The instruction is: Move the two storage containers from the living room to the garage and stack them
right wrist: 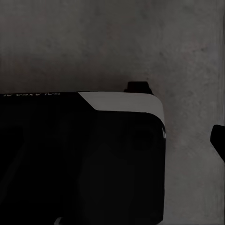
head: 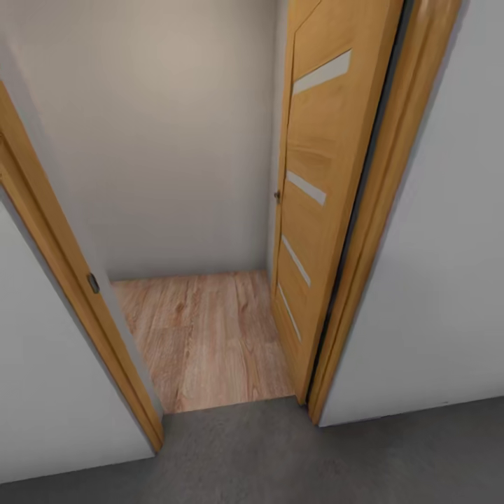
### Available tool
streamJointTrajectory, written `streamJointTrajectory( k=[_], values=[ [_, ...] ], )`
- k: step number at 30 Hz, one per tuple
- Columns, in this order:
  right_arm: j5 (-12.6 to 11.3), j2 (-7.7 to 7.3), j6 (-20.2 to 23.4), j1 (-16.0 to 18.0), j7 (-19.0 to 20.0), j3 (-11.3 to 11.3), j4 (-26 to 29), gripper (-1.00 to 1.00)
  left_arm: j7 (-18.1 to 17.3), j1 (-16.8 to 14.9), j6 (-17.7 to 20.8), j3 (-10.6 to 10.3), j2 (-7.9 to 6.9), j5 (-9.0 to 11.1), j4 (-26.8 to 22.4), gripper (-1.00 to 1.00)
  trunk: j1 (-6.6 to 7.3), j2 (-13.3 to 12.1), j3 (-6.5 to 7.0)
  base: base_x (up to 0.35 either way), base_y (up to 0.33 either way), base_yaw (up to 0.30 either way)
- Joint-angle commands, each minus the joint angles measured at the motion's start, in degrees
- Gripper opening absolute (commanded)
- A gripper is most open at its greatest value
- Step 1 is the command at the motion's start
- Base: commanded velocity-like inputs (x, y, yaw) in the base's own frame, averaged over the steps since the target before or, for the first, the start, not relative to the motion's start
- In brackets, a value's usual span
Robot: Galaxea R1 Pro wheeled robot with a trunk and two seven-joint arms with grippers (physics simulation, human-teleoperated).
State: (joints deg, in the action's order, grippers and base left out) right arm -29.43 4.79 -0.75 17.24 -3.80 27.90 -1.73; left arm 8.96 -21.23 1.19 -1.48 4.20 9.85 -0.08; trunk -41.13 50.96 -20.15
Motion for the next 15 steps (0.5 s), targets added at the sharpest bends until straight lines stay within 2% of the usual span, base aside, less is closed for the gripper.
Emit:
streamJointTrajectory(
  k=[1, 9, 15],
  values=[
    [-0.5, 0.01, -0.1, 0.1, -0.1, 0.5, -0.1, 1.0, 0.2, 0.0, 0.1, -0.2, 0.02, 0.4, 0.0, 1.0, -0.03, 0.0, -0.06, 0.266, -0.107, 0.263],
    [-0.4, -0.04, -0.1, 0.1, -0.2, 0.5, -0.1, 1.0, 0.2, 0.0, 0.1, -0.2, 0.02, 0.5, 0.0, 1.0, -0.03, 0.0, -0.06, 0.266, -0.107, 0.266],
    [-0.4, -0.04, -0.1, 0.1, -0.2, 0.5, -0.1, 1.0, 0.2, 0.0, 0.1, -0.2, 0.02, 0.5, 0.0, 1.0, -0.03, 0.0, -0.06, 0.267, -0.107, 0.083]
  ],
)
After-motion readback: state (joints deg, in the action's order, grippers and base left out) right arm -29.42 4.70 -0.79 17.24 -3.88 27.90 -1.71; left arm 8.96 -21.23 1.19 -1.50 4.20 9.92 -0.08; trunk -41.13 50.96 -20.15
